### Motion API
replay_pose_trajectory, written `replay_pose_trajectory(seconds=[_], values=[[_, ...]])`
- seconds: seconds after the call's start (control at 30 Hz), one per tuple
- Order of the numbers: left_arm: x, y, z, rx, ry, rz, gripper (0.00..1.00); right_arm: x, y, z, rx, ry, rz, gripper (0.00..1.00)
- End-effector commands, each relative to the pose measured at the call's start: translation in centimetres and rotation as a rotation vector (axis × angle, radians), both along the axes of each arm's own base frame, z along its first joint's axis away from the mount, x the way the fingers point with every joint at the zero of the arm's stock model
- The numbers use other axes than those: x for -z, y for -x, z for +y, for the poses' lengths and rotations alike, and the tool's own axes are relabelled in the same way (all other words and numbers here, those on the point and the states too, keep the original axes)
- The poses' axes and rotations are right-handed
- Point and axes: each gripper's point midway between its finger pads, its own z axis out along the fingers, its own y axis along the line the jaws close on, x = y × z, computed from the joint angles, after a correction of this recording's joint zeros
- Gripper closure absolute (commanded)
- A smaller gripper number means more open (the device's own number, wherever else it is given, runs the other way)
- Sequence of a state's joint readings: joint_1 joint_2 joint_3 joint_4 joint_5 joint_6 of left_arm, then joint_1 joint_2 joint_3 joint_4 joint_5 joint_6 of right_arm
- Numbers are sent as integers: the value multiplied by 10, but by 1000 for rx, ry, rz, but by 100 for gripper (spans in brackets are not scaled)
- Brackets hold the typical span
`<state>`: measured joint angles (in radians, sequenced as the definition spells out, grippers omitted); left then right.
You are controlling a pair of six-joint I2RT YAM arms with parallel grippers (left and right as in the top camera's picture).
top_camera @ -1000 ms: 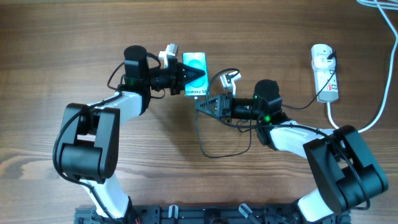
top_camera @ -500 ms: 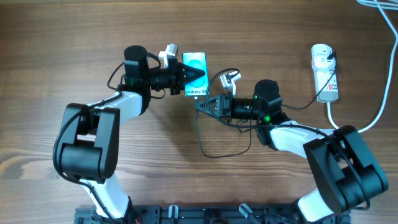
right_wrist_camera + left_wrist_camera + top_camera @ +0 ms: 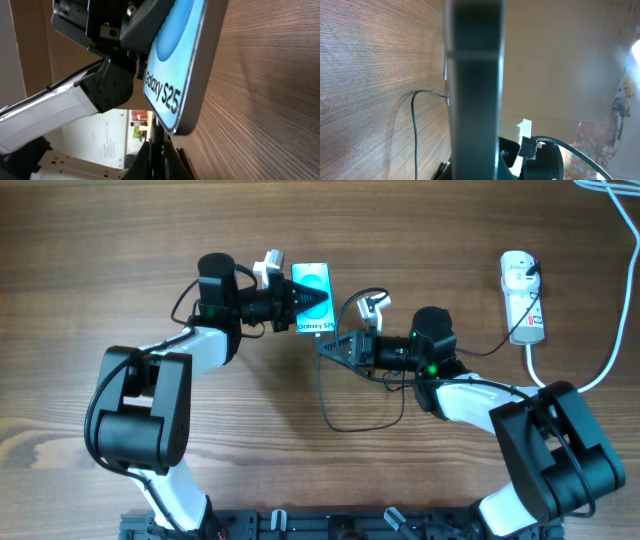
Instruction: Plug charger to phone and switch on socket
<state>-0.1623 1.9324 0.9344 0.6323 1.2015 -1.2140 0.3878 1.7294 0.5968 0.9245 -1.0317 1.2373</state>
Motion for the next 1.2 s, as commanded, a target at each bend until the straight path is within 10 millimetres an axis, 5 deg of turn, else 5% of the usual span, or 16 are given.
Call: replay_pose_trajectory(seconds=[0.0, 1.17], values=[[-8, 0, 0, 16, 10, -28, 96, -6, -3, -4, 22, -7, -6, 96], [-8, 0, 0, 18, 10, -28, 96, -6, 7, 7, -17, -6, -9, 96]])
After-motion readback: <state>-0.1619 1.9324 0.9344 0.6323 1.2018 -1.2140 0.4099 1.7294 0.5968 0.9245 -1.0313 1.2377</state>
